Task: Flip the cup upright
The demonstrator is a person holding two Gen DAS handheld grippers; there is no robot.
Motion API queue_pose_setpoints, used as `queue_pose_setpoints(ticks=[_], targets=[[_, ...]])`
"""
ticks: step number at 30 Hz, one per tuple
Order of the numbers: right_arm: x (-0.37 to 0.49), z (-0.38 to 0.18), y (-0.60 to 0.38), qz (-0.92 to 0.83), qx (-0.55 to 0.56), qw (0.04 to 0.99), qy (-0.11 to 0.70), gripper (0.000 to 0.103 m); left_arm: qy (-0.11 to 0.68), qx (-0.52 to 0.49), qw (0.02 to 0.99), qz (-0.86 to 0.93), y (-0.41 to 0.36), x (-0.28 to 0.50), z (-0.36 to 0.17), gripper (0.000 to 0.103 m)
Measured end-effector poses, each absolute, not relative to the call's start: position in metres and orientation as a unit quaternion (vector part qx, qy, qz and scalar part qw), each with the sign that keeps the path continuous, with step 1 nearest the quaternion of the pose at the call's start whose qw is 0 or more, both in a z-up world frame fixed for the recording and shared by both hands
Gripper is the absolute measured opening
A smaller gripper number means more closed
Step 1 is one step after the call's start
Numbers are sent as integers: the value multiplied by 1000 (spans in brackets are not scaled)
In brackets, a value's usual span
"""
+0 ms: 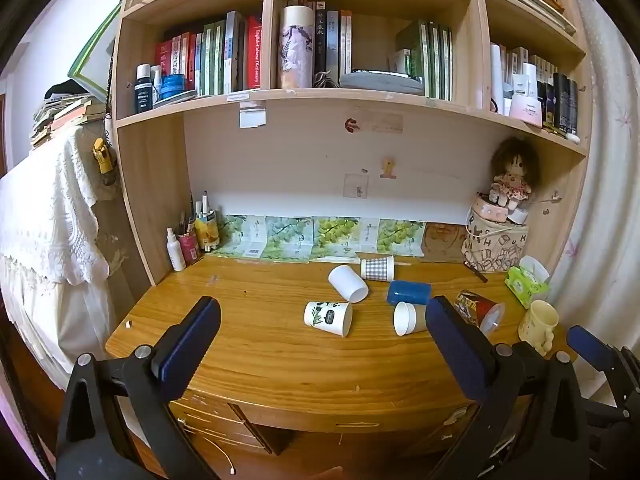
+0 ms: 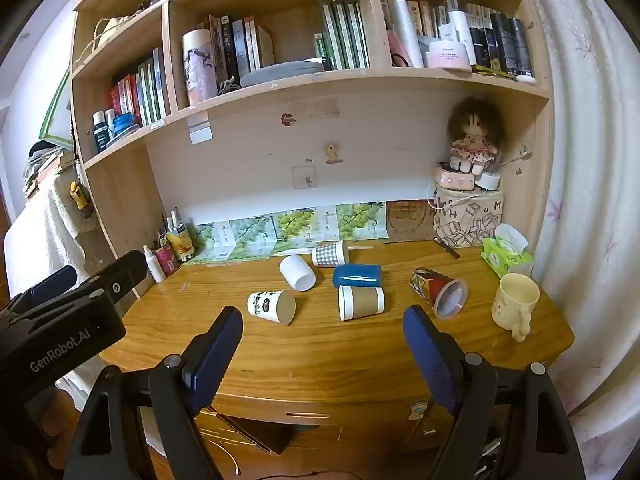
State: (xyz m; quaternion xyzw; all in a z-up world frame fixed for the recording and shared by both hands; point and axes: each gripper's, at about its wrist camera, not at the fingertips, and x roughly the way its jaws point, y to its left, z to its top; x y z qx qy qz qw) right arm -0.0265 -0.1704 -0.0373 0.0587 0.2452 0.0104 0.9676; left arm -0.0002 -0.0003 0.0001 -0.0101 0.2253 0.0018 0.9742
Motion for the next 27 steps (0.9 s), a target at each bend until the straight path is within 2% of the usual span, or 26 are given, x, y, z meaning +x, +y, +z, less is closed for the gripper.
queue_pose_setpoints(ticks=[16, 27], targets=[[-38, -35, -165, 10, 57, 967, 246, 83, 220, -24, 975, -7, 18, -10, 15, 102], [-48, -38, -155, 6, 58, 965, 257, 83, 236, -35, 971, -6, 29, -19, 6, 102]])
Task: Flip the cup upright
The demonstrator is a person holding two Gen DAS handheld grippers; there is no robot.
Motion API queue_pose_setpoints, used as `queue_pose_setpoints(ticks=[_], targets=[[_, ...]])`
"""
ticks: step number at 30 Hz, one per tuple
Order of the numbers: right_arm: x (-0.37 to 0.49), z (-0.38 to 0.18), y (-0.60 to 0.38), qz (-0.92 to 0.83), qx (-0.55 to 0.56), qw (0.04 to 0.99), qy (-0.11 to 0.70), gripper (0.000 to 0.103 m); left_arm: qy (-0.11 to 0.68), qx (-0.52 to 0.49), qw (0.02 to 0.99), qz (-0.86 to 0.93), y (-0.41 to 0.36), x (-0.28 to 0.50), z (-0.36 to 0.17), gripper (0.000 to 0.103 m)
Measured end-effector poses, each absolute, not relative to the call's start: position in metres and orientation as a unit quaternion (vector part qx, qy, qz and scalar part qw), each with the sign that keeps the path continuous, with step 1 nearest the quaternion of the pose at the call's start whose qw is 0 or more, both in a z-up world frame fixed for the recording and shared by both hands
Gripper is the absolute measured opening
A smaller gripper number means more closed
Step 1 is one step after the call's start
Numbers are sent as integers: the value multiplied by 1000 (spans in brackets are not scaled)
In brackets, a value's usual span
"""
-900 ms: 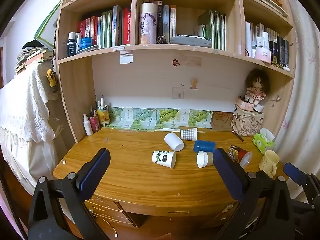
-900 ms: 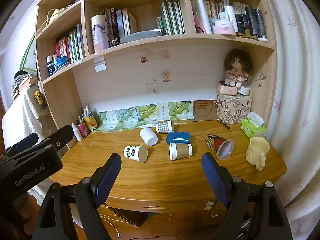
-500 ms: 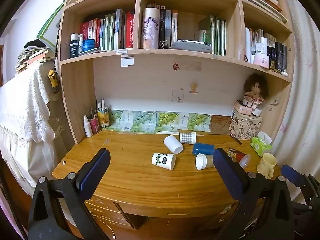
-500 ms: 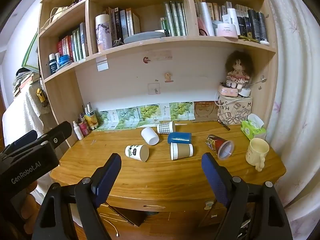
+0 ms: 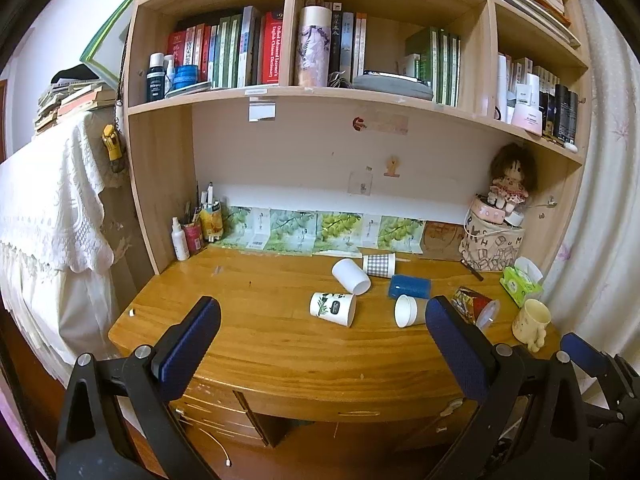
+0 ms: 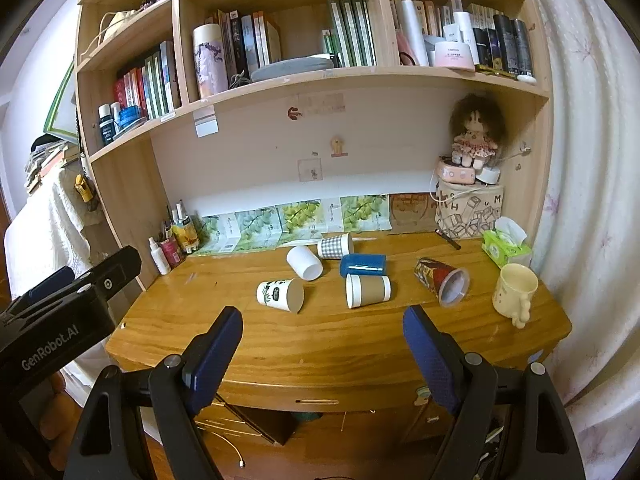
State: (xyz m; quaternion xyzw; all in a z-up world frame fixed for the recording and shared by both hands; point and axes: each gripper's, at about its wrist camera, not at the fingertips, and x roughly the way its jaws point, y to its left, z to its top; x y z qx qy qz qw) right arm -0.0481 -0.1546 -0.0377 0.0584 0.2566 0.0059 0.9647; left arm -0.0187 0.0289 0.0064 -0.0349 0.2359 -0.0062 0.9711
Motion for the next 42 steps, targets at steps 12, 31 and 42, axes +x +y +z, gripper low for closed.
queue_pose_setpoints(ticks=[12, 31, 42], targets=[[-49, -39, -131, -12, 68, 959, 277, 83, 257, -38, 965, -29, 53, -18, -1, 102], [-46, -43, -96, -27, 68, 952, 297, 83, 279, -46, 958, -52, 74, -12, -7, 102], [-30, -51, -93, -19, 85, 944, 320, 83, 284, -44, 957, -51, 84, 4, -11, 102]])
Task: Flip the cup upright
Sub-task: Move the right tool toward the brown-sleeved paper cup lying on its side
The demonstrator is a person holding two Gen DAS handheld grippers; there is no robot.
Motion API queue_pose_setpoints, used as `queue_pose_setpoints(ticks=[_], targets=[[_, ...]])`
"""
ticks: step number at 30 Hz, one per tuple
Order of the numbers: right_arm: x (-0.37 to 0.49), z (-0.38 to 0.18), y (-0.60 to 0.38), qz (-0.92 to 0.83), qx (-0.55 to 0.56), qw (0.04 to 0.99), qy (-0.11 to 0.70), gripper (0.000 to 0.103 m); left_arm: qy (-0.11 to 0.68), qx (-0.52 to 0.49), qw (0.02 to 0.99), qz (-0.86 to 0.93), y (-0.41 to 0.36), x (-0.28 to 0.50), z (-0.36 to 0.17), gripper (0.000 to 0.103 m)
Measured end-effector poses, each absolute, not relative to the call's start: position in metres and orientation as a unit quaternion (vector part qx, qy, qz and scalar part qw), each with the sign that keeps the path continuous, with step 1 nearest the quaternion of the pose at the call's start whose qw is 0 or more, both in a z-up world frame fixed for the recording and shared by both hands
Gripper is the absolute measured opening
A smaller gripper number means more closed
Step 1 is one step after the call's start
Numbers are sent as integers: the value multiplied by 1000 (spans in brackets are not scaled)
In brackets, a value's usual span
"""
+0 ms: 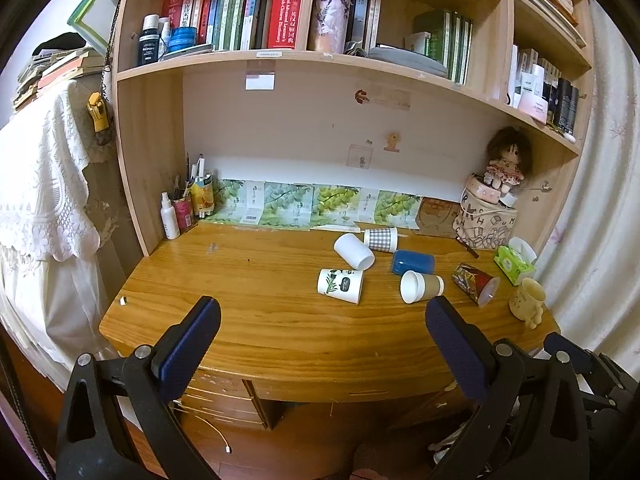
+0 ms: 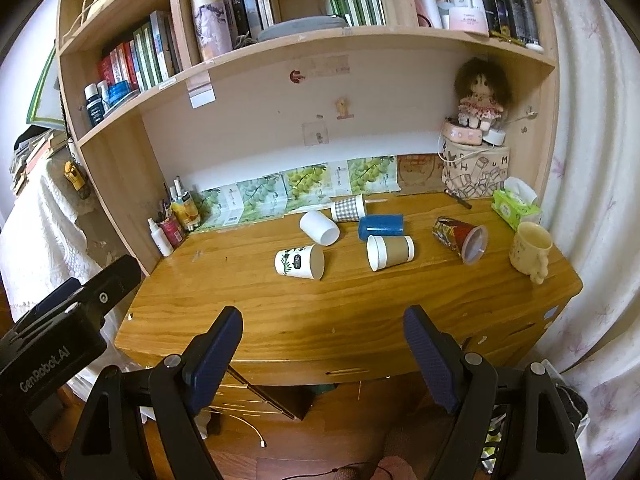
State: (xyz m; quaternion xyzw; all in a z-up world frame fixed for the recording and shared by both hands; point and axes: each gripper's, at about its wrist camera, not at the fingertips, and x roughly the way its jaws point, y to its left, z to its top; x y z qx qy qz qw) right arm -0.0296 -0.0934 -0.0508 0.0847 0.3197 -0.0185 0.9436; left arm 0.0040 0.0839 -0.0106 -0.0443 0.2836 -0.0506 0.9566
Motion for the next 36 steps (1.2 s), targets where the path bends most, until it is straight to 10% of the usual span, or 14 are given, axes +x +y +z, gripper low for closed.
queue_pose_setpoints(ticks=[36], targets=[[80, -66, -189, 6, 118, 934, 337, 83, 349, -35, 936, -36, 2, 123, -38, 102]])
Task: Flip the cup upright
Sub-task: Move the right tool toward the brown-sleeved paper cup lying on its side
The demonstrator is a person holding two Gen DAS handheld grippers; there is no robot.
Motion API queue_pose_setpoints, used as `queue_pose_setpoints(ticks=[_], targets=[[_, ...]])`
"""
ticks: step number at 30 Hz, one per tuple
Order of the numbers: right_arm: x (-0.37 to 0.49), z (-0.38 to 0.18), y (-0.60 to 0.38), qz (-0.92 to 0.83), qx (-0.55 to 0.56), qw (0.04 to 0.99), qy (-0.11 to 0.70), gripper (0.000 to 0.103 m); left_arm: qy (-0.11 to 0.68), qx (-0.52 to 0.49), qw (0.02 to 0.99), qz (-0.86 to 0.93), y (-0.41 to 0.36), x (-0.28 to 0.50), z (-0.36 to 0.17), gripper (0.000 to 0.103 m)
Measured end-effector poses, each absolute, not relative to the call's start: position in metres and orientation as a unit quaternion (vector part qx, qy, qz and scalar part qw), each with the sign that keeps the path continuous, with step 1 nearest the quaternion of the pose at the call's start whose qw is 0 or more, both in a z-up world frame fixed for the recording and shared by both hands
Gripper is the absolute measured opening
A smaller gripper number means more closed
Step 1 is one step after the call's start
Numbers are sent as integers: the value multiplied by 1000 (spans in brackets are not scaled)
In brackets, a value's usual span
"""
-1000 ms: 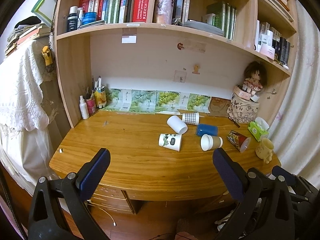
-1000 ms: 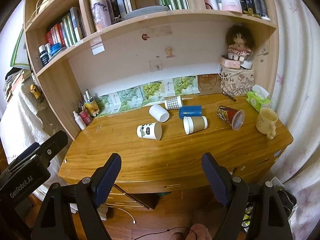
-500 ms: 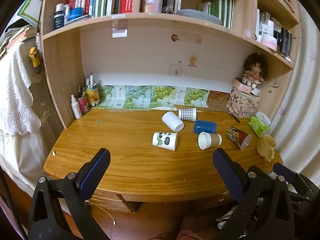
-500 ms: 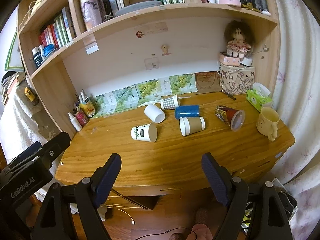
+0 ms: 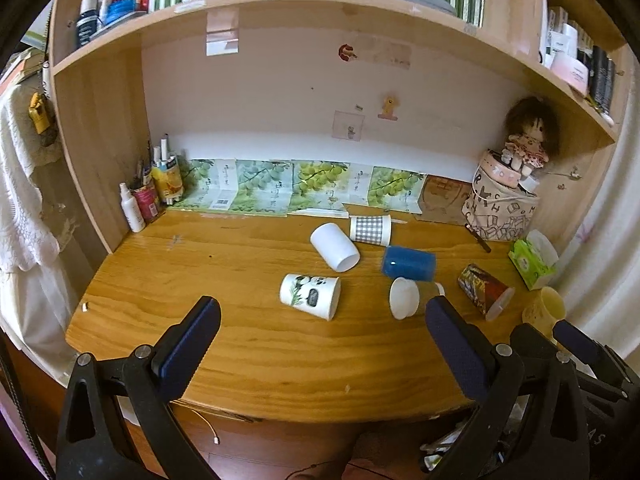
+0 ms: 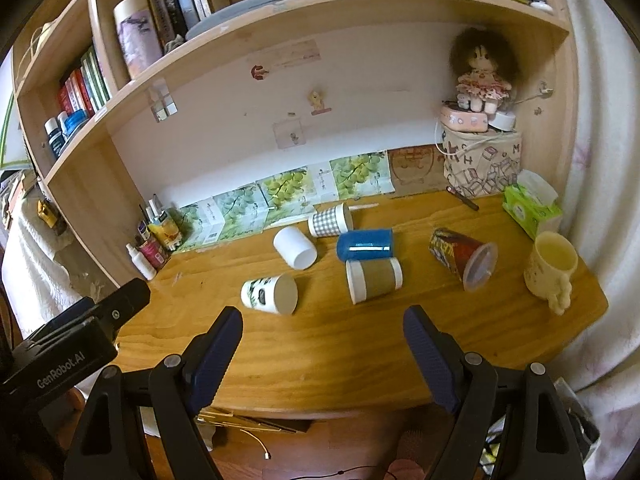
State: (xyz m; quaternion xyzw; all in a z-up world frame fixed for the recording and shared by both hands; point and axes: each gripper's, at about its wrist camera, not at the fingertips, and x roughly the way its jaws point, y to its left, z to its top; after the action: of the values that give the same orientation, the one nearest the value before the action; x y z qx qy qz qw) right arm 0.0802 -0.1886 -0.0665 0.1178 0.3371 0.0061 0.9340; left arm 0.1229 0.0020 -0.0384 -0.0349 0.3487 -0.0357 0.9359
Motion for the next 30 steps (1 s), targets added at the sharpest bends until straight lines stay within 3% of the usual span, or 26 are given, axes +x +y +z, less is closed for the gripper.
queue_pose_setpoints(ticks=[30], targets=[[259, -95, -264, 204, -76, 897, 385, 83, 438, -136, 883, 102, -57, 235, -84, 102]])
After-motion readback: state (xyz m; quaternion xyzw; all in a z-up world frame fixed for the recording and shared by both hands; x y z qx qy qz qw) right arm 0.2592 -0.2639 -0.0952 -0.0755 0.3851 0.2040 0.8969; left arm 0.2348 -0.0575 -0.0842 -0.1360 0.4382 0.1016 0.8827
